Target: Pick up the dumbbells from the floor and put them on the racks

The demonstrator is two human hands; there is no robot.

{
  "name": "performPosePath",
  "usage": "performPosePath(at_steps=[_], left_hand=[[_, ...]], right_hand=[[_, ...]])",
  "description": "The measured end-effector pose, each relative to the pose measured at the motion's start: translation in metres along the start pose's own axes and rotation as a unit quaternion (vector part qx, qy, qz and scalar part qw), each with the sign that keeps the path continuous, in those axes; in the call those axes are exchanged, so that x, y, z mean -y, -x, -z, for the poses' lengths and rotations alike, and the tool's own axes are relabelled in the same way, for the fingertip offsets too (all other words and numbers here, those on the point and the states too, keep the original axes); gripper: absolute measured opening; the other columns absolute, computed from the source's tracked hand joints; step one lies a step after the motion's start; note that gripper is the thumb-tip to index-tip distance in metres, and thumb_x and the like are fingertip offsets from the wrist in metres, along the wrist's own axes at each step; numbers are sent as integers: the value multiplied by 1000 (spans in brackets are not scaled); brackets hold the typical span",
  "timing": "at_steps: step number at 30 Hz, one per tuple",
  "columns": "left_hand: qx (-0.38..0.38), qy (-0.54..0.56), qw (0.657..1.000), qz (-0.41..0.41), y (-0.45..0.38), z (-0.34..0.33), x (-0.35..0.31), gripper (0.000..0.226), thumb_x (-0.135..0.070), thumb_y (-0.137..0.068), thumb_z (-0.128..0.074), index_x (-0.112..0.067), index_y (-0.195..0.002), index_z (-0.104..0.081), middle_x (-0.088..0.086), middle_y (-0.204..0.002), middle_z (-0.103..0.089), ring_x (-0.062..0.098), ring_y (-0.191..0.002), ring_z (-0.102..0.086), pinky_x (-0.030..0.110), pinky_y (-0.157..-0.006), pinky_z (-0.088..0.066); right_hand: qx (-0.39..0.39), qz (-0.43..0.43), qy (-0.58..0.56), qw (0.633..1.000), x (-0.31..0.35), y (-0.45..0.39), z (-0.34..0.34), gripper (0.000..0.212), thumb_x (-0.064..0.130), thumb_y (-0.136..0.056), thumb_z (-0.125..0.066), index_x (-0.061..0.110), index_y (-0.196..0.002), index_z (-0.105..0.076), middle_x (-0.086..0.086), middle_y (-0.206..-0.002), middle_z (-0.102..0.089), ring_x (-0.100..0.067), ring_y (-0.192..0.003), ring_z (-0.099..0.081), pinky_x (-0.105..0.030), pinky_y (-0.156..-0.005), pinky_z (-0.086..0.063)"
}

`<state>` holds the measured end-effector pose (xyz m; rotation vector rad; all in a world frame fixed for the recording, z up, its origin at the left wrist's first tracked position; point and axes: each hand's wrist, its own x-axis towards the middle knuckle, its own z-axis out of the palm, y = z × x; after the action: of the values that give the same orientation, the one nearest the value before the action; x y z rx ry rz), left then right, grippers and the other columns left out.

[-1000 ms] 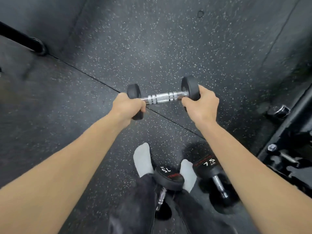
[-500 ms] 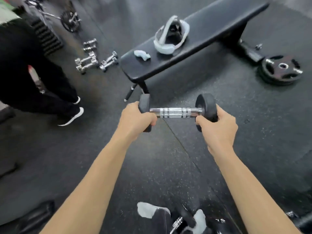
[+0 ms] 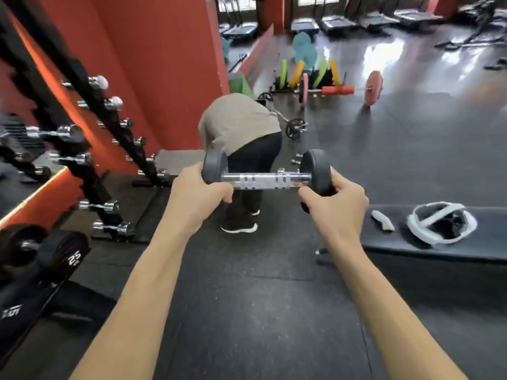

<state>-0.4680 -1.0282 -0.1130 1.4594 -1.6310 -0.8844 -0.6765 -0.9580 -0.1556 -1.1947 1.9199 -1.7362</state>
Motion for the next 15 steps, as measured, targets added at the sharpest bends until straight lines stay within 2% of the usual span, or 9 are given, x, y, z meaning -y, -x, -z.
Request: performPosePath(at_steps=[3, 5, 7, 10, 12, 15], left_hand=[[-87, 30, 996, 0, -5, 81, 5, 38, -16, -46, -69, -4, -83, -67, -2, -68, -59, 13, -62, -50, 24, -52, -42], [-152, 33, 988, -1, -4, 131, 11, 39, -16, -46, -69, -4, -83, -65, -3, -68, -56, 10, -59, -46, 20, -50, -39], [-215, 28, 976, -1, -3, 179, 18, 36, -16, -45, -69, -5, -79, -63, -8, -61, -54, 7, -51, -43, 15, -44, -36], [-293, 17, 956, 9, 0, 244, 30, 33, -17, -43, -70, -9, -74, -64, -9, -60, -58, 11, -53, -50, 24, -48, -41], [-336, 7, 942, 6, 2, 285, 38, 37, -16, -43, -70, -4, -78, -65, -4, -62, -60, 8, -52, -51, 23, -47, -42], [-391, -10, 920, 18, 6, 340, 52, 37, -14, -44, -70, 2, -77, -60, -8, -55, -52, 4, -45, -43, 20, -41, -38]], right_hand=[[54, 55, -43, 996, 61, -2, -63, 16, 21, -67, -71, 20, -82, -70, -15, -63, -55, -11, -62, -35, -35, -59, -46], [82, 84, -68, 991, 96, 2, -103, 19, 23, -65, -72, 20, -84, -73, -9, -59, -58, -8, -61, -39, -39, -61, -50], [104, 119, -92, 983, 128, 9, -143, 24, 25, -67, -74, 22, -90, -76, 1, -58, -59, -4, -60, -42, -35, -61, -49], [145, 166, -128, 967, 169, 22, -205, 21, 25, -68, -74, 25, -89, -75, -3, -57, -56, -3, -60, -40, -30, -59, -44], [174, 187, -159, 954, 194, 33, -246, 23, 23, -68, -74, 24, -91, -76, 2, -53, -52, -4, -59, -38, -30, -58, -43], [206, 214, -196, 934, 228, 52, -308, 27, 23, -69, -75, 25, -95, -78, 12, -51, -45, 0, -57, -32, -26, -54, -37]])
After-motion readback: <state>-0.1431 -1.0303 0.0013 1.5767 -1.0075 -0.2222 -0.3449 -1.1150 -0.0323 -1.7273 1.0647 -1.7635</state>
